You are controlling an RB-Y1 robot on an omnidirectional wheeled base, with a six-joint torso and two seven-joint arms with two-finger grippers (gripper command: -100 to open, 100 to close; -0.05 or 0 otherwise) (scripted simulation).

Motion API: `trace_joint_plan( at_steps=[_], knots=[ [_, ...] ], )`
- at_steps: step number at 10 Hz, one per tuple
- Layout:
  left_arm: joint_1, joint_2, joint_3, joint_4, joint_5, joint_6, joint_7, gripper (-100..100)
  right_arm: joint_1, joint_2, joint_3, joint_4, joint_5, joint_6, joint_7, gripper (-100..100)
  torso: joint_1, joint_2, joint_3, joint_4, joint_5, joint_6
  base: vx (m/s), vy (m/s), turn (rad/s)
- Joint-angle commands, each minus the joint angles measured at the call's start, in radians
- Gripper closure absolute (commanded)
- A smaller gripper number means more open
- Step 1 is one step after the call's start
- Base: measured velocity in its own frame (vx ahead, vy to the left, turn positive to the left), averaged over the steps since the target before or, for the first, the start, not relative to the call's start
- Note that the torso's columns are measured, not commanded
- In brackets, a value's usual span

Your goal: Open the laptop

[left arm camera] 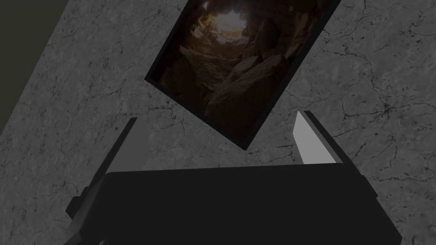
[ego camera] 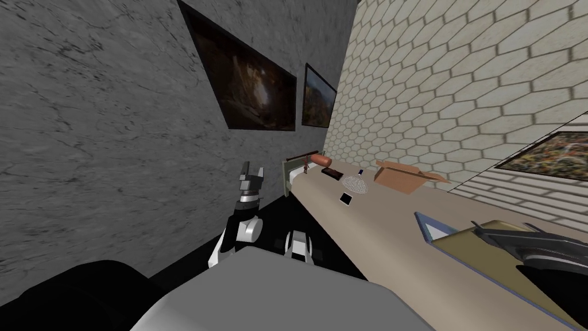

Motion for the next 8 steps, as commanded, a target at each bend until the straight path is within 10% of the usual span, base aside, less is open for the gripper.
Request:
trace_joint_plan(
  at_steps=[1,8],
  knots=[
    [0.000,0.000,0.000,0.000,0.000,0.000,0.000,0,0.066,-0.078,0.033,0.053,-0.076,-0.041,-0.039,100,0.000,0.000,0.000,0.000,0.000,-0.001,0.081,0.024,0.010],
    [0.000,0.000,0.000,0.000,0.000,0.000,0.000,0,0.187,-0.273,0.080,0.156,-0.261,-0.117,-0.112,100,0.000,0.003,0.003,0.001,-0.002,0.001,0.070,0.012,0.009]
  ],
)
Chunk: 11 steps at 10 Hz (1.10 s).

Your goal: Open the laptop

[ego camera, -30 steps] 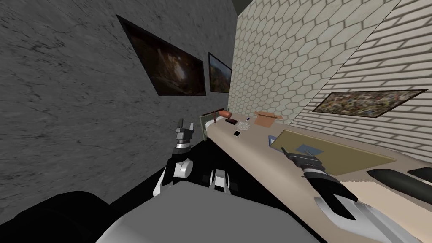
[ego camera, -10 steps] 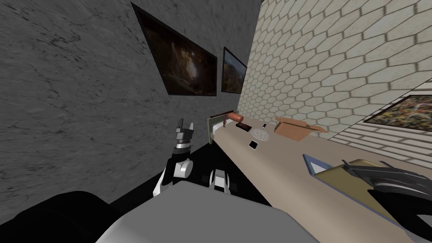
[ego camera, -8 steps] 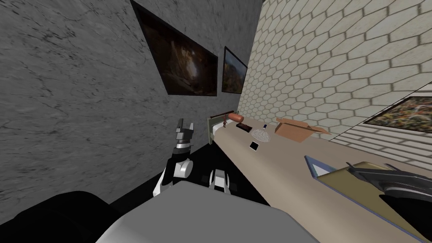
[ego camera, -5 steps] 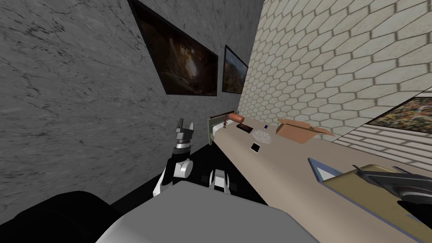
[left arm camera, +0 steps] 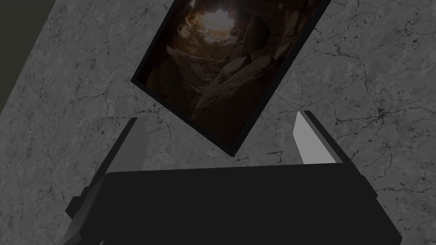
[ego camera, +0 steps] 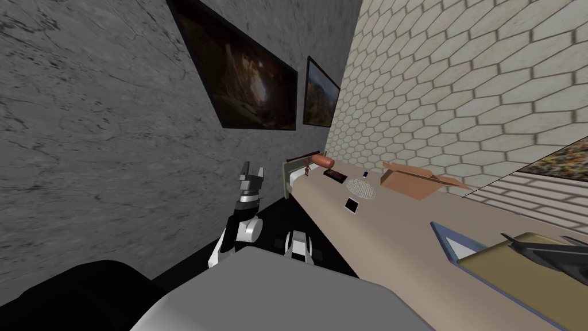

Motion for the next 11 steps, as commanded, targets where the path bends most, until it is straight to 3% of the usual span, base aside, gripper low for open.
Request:
trace_joint_plan(
  at_steps=[1,2,3,4,5,6,7,8,9,11],
  knots=[
    [0.000,0.000,0.000,0.000,0.000,0.000,0.000,0,0.065,-0.072,0.029,0.044,-0.074,-0.041,-0.039,100,0.000,0.001,0.001,0.001,0.001,0.000,0.064,0.018,0.019],
    [0.000,0.000,0.000,0.000,0.000,0.000,0.000,0,0.077,-0.086,0.029,0.044,-0.097,-0.041,-0.039,100,0.001,0.002,0.001,0.001,0.001,0.001,0.062,0.010,-0.008],
    [0.000,0.000,0.000,0.000,0.000,0.000,0.000,0,0.113,-0.126,0.044,0.078,-0.129,-0.066,-0.063,100,0.002,0.002,0.001,0.001,0.001,0.000,0.074,0.009,0.018],
    [0.000,0.000,0.000,0.000,0.000,0.000,0.000,0,0.117,-0.145,0.044,0.078,-0.152,-0.066,-0.063,100,0.002,0.002,0.001,0.001,0.001,0.001,0.056,0.020,-0.002],
    [0.000,0.000,0.000,0.000,0.000,0.000,0.000,0,0.158,-0.183,0.060,0.112,-0.186,-0.092,-0.087,100,0.002,0.002,0.001,0.002,0.003,0.000,0.063,0.017,0.024],
    [0.000,0.000,0.000,0.000,0.000,0.000,0.000,0,0.158,-0.205,0.060,0.112,-0.207,-0.092,-0.087,100,0.002,0.003,0.001,0.002,0.004,0.002,0.061,0.014,-0.007],
    [0.000,0.000,0.000,0.000,0.000,0.000,0.000,0,0.147,-0.191,0.055,0.109,-0.191,-0.085,-0.083,100,0.004,0.003,0.001,0.003,0.006,0.001,0.025,0.001,-0.011],
    [0.000,0.000,0.000,0.000,0.000,0.000,0.000,0,0.197,-0.200,0.103,0.156,-0.244,-0.120,-0.110,100,0.007,0.005,0.002,0.004,0.007,0.000,-0.083,-0.096,0.316],
    [-0.001,0.000,0.000,0.000,0.000,0.000,0.000,0,0.209,-0.200,0.080,0.156,-0.273,-0.120,-0.110,100,0.002,0.011,0.006,0.004,0.002,0.001,-0.122,-0.107,0.419],
    [0.000,0.000,0.000,0.000,0.000,0.000,0.000,0,0.209,-0.200,0.104,0.156,-0.304,-0.120,-0.110,100,0.002,0.001,0.001,0.001,0.000,-0.001,-0.048,-0.028,0.166]
  ],
)
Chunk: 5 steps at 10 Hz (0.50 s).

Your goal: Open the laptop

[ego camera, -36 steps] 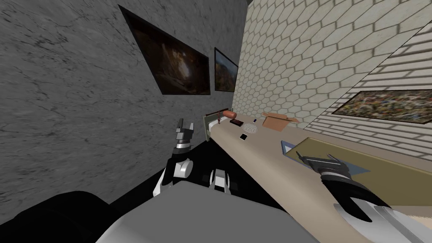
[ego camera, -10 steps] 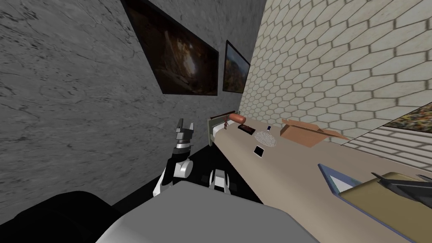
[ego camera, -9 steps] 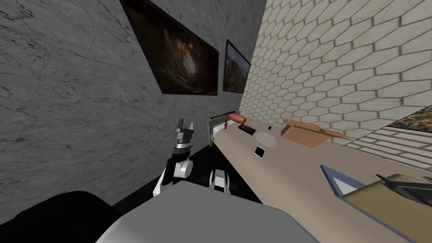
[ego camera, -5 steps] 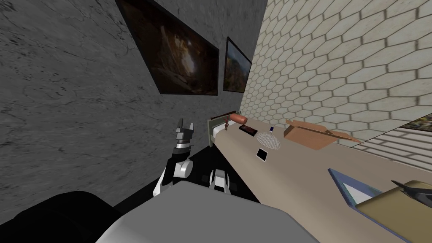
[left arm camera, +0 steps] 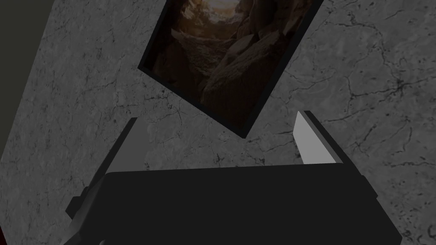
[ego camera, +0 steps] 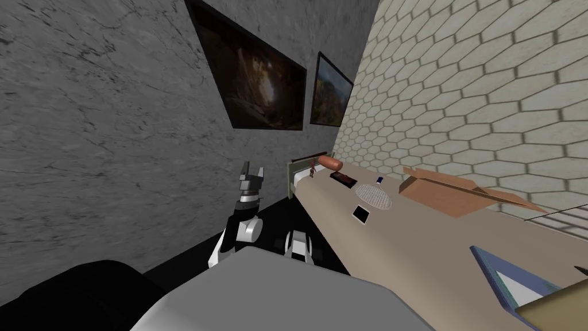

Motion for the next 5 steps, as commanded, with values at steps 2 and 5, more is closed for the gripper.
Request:
trace_joint_plan(
  at_steps=[2,5],
  knots=[
    [0.000,0.000,0.000,0.000,0.000,0.000,0.000,0,-0.020,0.005,0.074,0.016,-0.018,-0.017,0.002,100,0.001,-0.002,0.000,-0.002,-0.004,0.006,0.019,0.005,-0.010],
    [0.000,0.000,0.000,0.000,0.000,0.000,0.000,0,0.038,0.000,0.150,0.060,-0.118,-0.051,-0.024,100,-0.014,0.007,0.006,0.001,-0.011,0.000,-0.102,-0.059,0.359]
  ],
)
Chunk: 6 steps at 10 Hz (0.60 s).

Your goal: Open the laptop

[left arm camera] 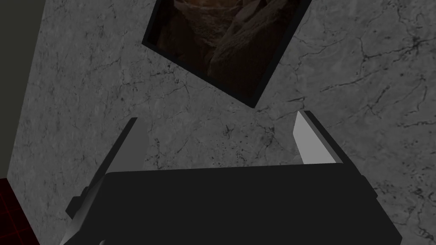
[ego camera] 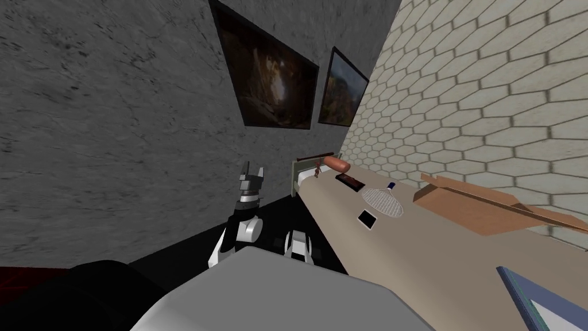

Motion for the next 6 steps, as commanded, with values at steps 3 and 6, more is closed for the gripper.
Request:
trace_joint_plan(
  at_steps=[3,6],
  knots=[
    [0.000,0.000,0.000,0.000,0.000,0.000,0.000,0,0.107,0.005,0.063,0.009,-0.120,-0.027,-0.036,100,0.003,-0.001,0.001,-0.002,-0.005,0.007,-0.080,-0.043,0.292],
    [0.001,0.000,0.000,0.000,0.000,0.000,0.000,0,0.116,0.005,0.106,0.009,-0.169,-0.027,-0.036,100,0.002,-0.004,0.001,-0.001,-0.008,0.014,-0.010,-0.011,0.054]
  ],
)
